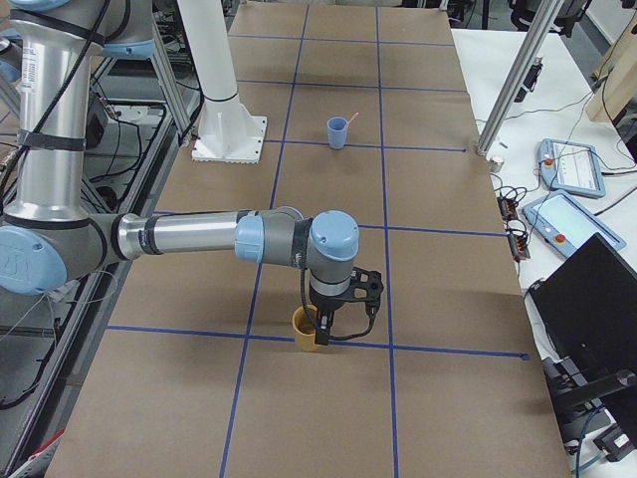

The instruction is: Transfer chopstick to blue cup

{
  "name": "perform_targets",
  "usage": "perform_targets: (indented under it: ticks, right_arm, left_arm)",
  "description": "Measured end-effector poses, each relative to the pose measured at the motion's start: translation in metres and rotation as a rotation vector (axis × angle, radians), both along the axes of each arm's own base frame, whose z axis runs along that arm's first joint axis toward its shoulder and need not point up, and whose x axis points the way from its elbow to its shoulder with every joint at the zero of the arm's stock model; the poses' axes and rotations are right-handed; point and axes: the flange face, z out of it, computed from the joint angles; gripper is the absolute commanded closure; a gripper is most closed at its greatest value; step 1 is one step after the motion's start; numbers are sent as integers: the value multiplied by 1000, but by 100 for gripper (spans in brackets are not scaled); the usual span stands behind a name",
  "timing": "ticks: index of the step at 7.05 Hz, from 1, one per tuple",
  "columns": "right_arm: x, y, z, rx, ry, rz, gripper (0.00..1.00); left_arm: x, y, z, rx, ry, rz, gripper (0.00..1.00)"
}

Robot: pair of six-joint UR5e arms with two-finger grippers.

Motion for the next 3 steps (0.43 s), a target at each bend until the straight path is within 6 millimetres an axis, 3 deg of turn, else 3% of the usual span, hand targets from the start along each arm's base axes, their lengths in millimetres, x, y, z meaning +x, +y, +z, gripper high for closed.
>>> perform_targets:
  ticks: [3]
  right_arm:
    - [-2,1,1,-2,0,-4,0]
  left_arm:
    - [1,6,5,-11,2,2,1]
